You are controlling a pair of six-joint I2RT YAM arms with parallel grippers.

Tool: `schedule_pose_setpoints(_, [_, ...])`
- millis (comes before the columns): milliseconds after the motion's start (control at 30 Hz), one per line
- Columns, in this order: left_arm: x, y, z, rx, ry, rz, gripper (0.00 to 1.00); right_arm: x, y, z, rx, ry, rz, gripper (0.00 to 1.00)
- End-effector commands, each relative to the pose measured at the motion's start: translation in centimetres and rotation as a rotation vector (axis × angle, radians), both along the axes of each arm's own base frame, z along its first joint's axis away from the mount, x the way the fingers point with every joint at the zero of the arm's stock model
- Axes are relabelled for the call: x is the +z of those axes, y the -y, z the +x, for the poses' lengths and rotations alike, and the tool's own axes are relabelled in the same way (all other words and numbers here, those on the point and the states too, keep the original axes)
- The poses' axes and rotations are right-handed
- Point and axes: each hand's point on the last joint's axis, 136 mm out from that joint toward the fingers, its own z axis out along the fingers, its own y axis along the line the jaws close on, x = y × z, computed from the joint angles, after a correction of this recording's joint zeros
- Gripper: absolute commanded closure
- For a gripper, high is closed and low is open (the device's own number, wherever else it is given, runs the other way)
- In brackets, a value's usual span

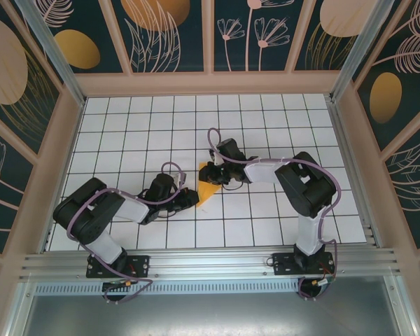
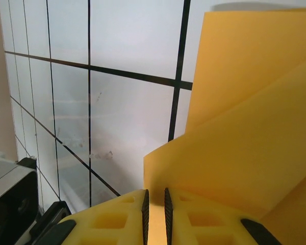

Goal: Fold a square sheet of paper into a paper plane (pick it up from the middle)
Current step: Fourth fold the wing at the center of the table.

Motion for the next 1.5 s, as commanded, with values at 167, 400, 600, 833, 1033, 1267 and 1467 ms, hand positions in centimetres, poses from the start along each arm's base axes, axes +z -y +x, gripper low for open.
schedule_pose_setpoints(167, [-2.0,-1.6,-0.1,0.037,-0.036,0.128,0.8,-0.1,0.1,0.5,-0.006,0.005,-0.015,0.81])
schedule_pose_setpoints(400, [-0.2,-0.5,1.3,0.024,0.034,0.094,0.8,-0.2,0.4,0.2,-0.006,0.003,-0.024,0.81])
schedule_pose_setpoints(600, [0.3,-0.1,2.2,0.015,0.067,0.108,0.79,-0.3,0.6,0.0,-0.006,0.0,-0.024,0.81])
schedule_pose_setpoints(833, [0.6,-0.2,2.4,0.014,0.094,0.114,0.83,-0.3,0.8,-0.1,-0.011,0.002,-0.03,0.81])
schedule_pose_setpoints(1033, [0.1,-0.3,2.2,0.007,0.085,0.133,1.0,0.4,1.1,0.1,-0.026,0.02,-0.035,0.81])
schedule_pose_setpoints(1267, [-1.1,-0.6,1.9,-0.001,0.033,0.139,1.0,2.4,1.7,0.1,-0.051,0.065,-0.026,0.79])
schedule_pose_setpoints(1467, [-1.3,-0.3,1.7,-0.03,0.004,0.093,1.0,2.6,0.8,-0.5,-0.014,0.053,0.012,0.79])
